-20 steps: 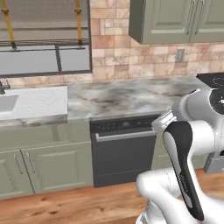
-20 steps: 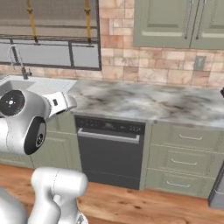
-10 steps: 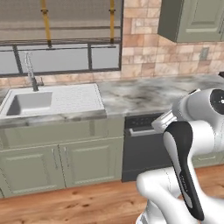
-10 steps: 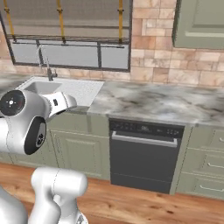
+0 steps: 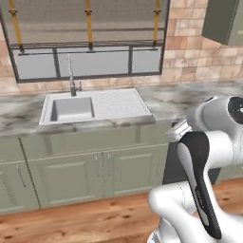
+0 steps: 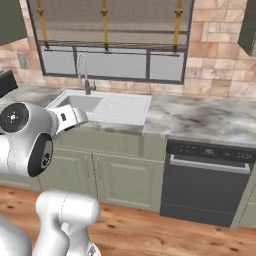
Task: Pick the canned food and bar from the counter and place them in the cabinets closest to them.
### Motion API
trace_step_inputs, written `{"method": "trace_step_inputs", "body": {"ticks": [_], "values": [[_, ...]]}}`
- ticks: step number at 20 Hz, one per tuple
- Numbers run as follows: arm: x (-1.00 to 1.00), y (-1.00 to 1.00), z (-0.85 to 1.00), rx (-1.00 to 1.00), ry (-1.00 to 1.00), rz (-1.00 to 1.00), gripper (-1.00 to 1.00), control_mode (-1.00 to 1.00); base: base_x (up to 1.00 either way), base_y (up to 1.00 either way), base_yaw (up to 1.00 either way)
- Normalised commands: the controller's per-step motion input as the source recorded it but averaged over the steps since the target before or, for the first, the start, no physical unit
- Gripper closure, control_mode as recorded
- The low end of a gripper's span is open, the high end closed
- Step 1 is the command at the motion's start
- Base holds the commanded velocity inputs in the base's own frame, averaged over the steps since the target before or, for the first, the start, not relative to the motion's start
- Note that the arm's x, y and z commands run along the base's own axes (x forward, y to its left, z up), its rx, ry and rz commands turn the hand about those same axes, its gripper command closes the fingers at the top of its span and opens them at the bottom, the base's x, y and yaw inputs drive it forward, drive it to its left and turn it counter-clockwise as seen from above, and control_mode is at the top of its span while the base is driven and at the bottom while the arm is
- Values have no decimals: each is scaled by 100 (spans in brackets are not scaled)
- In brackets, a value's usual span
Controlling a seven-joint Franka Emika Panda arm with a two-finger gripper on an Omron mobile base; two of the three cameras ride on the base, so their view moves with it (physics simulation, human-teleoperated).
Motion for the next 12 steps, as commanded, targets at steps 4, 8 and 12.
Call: {"method": "trace_step_inputs", "body": {"ticks": [4, 8, 12], "values": [[0, 0, 0, 0, 0, 0, -100, 100, -23, 87, 0], [0, 0, 0, 0, 0, 0, -100, 100, -23, 86, 0], [0, 0, 0, 0, 0, 0, -100, 100, -23, 89, 0]]}}
